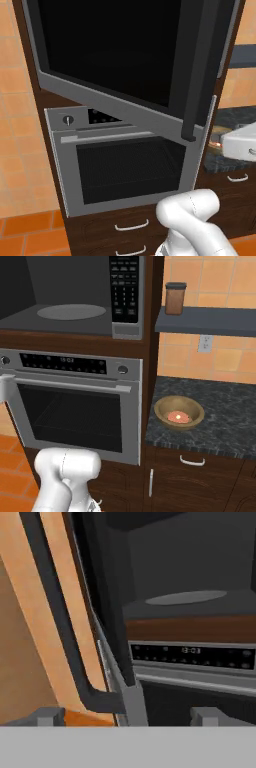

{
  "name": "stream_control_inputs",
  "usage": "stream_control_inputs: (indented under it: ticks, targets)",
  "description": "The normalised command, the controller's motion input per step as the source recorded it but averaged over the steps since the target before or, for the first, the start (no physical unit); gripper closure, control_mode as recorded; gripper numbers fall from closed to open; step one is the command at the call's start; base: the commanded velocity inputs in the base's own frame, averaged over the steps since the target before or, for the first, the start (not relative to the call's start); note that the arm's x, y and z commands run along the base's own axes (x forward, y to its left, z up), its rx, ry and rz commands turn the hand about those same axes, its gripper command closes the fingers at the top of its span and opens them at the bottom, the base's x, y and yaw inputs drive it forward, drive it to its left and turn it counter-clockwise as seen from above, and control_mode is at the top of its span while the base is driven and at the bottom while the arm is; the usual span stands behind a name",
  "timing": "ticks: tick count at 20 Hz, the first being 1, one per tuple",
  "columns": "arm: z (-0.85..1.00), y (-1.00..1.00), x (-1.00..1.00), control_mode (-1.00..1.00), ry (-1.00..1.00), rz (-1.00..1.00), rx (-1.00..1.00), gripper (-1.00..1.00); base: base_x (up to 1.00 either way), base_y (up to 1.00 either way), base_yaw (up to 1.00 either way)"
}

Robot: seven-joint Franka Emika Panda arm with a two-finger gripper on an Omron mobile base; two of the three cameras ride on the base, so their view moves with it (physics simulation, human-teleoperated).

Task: Open the microwave, place the bowl with waffle inside the microwave, then close the microwave door and turn it on.

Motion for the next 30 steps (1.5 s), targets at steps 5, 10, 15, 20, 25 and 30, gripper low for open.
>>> stream_control_inputs:
  ticks: [5, 10, 15, 20, 25, 30]
  targets:
    - [0.01, -0.34, 0.97, -1.00, 0.05, 0.60, 0.17, -1.00, 0.00, 0.00, 0.00]
    - [-0.23, -0.08, 0.98, -1.00, 0.09, 0.47, 0.04, -1.00, 0.00, 0.00, 0.00]
    - [-0.33, 0.23, 0.55, -1.00, 0.08, 0.21, 0.04, -1.00, 0.00, 0.00, 0.00]
    - [-0.04, 0.55, 0.22, -1.00, 0.05, 0.03, 0.07, -1.00, 0.00, 0.00, 0.00]
    - [0.00, 0.71, -0.24, -1.00, 0.00, 0.02, 0.01, -1.00, 0.00, 0.00, 0.00]
    - [0.00, 0.31, -1.00, -1.00, -0.13, 0.21, 0.00, -1.00, 0.00, 0.00, 0.00]
